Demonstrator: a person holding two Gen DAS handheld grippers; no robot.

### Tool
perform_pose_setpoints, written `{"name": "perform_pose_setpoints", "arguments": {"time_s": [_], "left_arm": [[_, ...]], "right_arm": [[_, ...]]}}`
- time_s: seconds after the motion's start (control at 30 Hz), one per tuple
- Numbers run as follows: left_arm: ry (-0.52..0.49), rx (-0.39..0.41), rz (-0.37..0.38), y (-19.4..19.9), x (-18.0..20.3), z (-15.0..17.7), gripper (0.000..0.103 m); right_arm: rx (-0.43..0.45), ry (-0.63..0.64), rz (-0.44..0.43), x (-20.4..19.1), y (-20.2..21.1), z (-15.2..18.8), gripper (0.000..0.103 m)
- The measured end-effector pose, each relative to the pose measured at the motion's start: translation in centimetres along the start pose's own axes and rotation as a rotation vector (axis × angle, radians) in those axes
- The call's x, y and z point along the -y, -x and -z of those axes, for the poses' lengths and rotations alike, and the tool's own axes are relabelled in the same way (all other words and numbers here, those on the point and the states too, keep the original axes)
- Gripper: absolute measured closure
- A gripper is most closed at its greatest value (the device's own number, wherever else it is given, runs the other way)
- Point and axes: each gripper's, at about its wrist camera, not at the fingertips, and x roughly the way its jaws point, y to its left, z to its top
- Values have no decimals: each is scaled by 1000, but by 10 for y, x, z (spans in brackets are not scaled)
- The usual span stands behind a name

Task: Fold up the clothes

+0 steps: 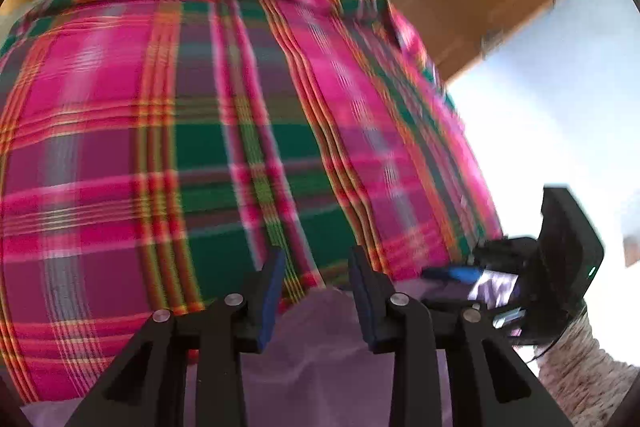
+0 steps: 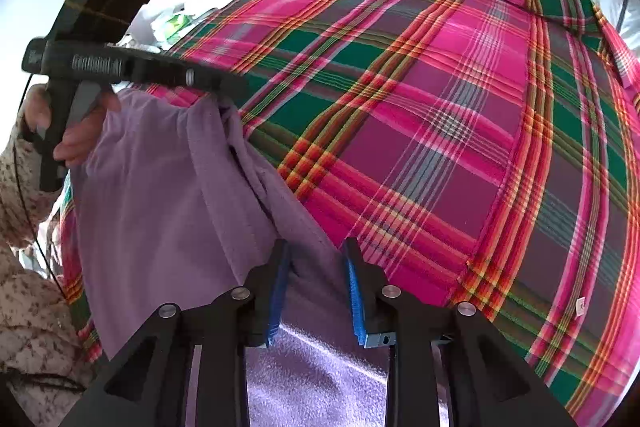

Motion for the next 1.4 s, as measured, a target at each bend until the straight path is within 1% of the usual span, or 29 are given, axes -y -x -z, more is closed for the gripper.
{"name": "perform_pose_setpoints", "arguments": {"time_s": [0.07,0.13,0.17,0.2,0.3,0.33,0.47,0.57,0.63,0.67,0.7,0.73,0.83,0.9,1.0,1.07,1.17,1.23,1.27,1.33,1.4], "left_arm": [[-52,-28,-54,-4,10,3,69],[-94,-44,-102,-5,17,6,69],[-98,-52,-120,-6,18,7,69],[-99,-63,-137,-8,19,7,70],[-117,-80,-165,-8,21,10,70],[-122,-81,-162,-7,22,10,70],[-136,-81,-152,-3,27,12,70],[-161,-100,-171,-7,30,14,70],[-182,-119,-179,-11,33,15,70],[-192,-119,-187,-12,35,16,74],[-202,-117,-195,-12,36,16,83],[-211,-110,-197,-11,36,16,85],[-169,-63,-178,-5,27,7,89],[-135,-31,-165,-1,20,0,93],[-107,-32,-171,-8,14,-3,94],[-98,-42,-178,-15,12,-3,94],[-69,-32,-161,-14,6,-5,94],[-46,-30,-149,-14,4,-7,94],[-39,-30,-148,-13,3,-8,93],[-32,-22,-147,-12,3,-6,93],[-21,-4,-144,-9,6,-7,93]], "right_arm": [[5,9,12,-3,0,-1,74],[11,-4,16,0,0,-1,81],[14,-12,18,2,0,-1,90],[20,-24,15,7,2,1,94],[39,-61,23,14,7,6,98],[43,-81,31,16,7,6,98],[55,-182,11,35,5,5,99],[64,-177,40,33,6,4,99],[65,-187,32,34,3,0,99],[67,-192,29,34,3,0,99],[69,-190,33,34,2,2,99],[72,-189,37,33,2,3,99],[80,-187,41,35,6,9,99],[90,-209,39,38,7,9,99],[116,-244,74,42,10,9,99],[132,-272,97,46,12,10,96],[182,-317,82,52,26,15,96],[213,-301,68,51,37,19,96],[225,-290,80,51,42,21,95],[238,-275,110,51,54,29,91],[252,-279,134,55,66,40,85]]}}
